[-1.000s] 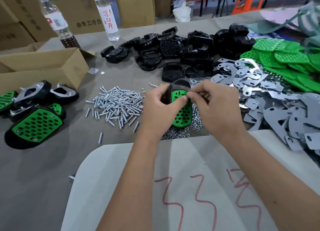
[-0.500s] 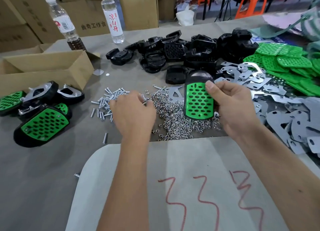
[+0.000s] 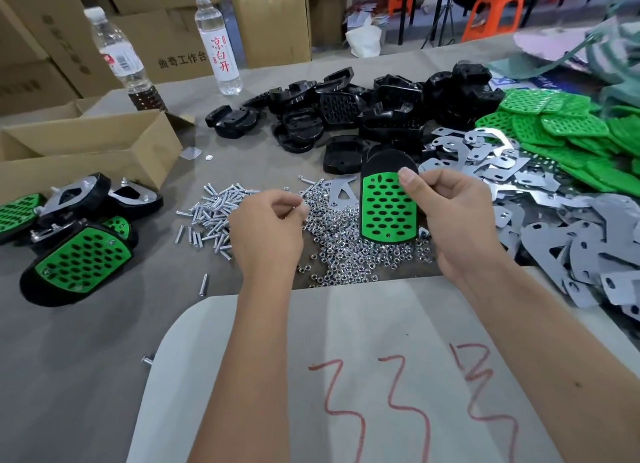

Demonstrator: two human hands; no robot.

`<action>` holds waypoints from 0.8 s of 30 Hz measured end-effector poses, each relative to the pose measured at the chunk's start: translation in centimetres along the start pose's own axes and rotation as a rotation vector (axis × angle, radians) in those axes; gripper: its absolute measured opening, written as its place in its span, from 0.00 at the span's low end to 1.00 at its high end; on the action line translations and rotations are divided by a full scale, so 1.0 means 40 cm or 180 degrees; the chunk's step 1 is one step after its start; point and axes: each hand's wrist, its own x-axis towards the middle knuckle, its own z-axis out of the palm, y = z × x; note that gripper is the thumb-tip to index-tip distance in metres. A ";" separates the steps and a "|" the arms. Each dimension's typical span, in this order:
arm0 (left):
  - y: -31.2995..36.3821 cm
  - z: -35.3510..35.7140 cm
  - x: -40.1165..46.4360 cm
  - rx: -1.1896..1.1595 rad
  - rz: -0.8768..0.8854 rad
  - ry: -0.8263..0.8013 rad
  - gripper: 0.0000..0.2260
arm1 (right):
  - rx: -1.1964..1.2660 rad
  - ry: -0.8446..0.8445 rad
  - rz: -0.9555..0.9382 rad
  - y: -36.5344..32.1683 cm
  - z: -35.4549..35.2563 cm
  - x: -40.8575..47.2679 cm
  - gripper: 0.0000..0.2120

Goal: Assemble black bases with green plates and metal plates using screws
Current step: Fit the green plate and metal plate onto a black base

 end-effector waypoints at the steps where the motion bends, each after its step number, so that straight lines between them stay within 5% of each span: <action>1: 0.001 0.003 0.000 -0.0065 0.0042 0.0055 0.05 | 0.0002 0.0013 -0.0006 0.001 0.000 0.000 0.12; 5: 0.008 0.016 -0.003 -0.0139 0.0504 0.0370 0.04 | -0.0063 0.0049 -0.0065 0.004 -0.001 0.006 0.14; 8: 0.020 0.036 -0.005 -0.1029 0.0585 0.0392 0.09 | -0.0144 0.0044 -0.0171 0.009 -0.001 0.008 0.11; 11: 0.032 0.054 -0.009 -0.1766 0.0217 0.0219 0.13 | -0.0186 0.0039 -0.0276 0.012 0.002 0.007 0.11; 17: 0.044 0.054 -0.005 -0.3667 -0.0956 -0.0025 0.03 | -0.0204 0.0129 -0.0316 0.009 0.002 0.005 0.10; 24: 0.029 0.045 0.005 -0.3404 -0.0948 0.0052 0.05 | -0.0206 0.0199 -0.0345 0.012 0.002 0.009 0.10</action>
